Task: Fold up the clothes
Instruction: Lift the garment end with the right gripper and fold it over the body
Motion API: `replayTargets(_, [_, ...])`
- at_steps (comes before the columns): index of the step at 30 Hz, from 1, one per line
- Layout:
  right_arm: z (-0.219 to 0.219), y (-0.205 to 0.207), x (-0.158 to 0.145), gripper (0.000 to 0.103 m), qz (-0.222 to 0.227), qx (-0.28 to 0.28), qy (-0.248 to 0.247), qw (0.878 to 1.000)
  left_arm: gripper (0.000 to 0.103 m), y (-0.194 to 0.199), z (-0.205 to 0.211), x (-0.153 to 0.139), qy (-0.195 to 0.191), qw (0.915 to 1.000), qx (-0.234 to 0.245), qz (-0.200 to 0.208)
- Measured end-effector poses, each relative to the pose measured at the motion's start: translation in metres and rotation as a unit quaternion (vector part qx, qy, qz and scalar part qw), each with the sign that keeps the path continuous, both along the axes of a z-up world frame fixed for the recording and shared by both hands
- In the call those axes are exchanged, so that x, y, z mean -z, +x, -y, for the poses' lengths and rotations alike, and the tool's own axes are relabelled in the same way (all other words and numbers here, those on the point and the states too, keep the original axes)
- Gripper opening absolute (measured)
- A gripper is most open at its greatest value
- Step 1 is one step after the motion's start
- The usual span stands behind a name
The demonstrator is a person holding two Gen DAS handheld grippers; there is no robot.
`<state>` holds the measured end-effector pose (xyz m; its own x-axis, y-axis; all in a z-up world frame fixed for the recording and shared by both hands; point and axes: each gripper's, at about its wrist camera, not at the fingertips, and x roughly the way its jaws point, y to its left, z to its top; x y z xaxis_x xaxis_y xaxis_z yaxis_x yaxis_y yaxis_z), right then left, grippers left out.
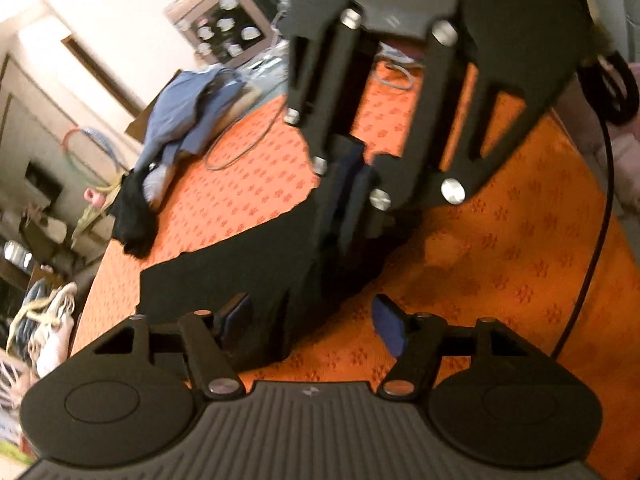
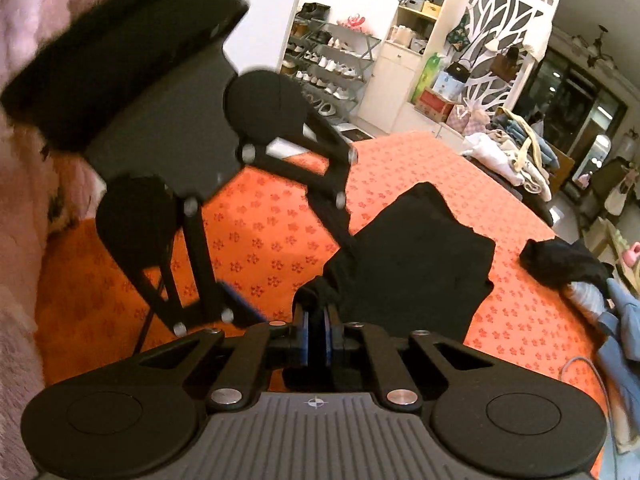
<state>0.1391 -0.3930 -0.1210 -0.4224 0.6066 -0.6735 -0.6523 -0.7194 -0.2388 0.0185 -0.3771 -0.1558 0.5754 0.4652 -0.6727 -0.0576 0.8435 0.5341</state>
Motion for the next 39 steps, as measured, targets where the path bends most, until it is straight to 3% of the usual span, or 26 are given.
replayTargets(2, [-0.001,0.002,-0.002,0.010,-0.003,0.000,0.000,1.000,0.047,0.003,0.001,0.004,0.012,0.9998,0.013,-0.006])
replayTargets(3, [-0.002,0.003,-0.002,0.010,-0.004,0.001,-0.001,1.000,0.031,0.004,0.002,0.006,0.016,0.9997,0.016,-0.006])
replayTargets(6, [-0.003,0.005,-0.001,0.010,-0.008,0.005,-0.007,1.000,0.012,0.003,-0.001,0.005,0.012,0.9999,0.008,0.003])
replayTargets(8, [0.000,0.008,-0.003,0.027,-0.015,0.016,0.003,1.000,0.011,0.002,-0.006,0.002,0.000,0.9999,-0.005,0.010])
replayTargets(9, [0.003,0.011,-0.004,0.057,-0.021,0.027,0.009,0.999,0.011,0.002,-0.008,0.000,-0.006,0.9998,-0.012,0.012])
replayTargets(11, [0.008,0.021,-0.005,0.079,-0.043,0.042,0.016,0.998,0.011,0.004,-0.011,-0.004,-0.014,0.9995,-0.023,0.019])
replayTargets(15, [0.015,0.025,0.011,0.079,-0.010,0.041,0.017,0.999,0.011,0.006,-0.019,-0.015,-0.039,0.9973,-0.049,0.039])
replayTargets(21, [0.014,0.021,0.045,0.079,0.076,0.046,0.067,0.994,0.011,0.006,-0.031,-0.026,-0.074,0.9915,-0.088,0.062])
replayTargets(26, [0.008,0.024,0.048,0.077,0.102,0.051,0.097,0.989,0.011,0.001,-0.033,-0.036,-0.097,0.9847,-0.119,0.082])
replayTargets(31, [0.003,0.017,0.039,0.080,0.078,0.046,0.080,0.993,0.011,0.002,-0.036,-0.044,-0.108,0.9805,-0.134,0.094])
replayTargets(36, [-0.008,-0.005,0.036,0.080,0.062,0.080,0.075,0.992,0.011,0.004,-0.038,-0.045,-0.111,0.9793,-0.140,0.096])
replayTargets(39, [-0.016,-0.015,0.039,0.080,0.076,0.113,0.084,0.987,0.011,0.003,-0.039,-0.045,-0.115,0.9777,-0.145,0.098])
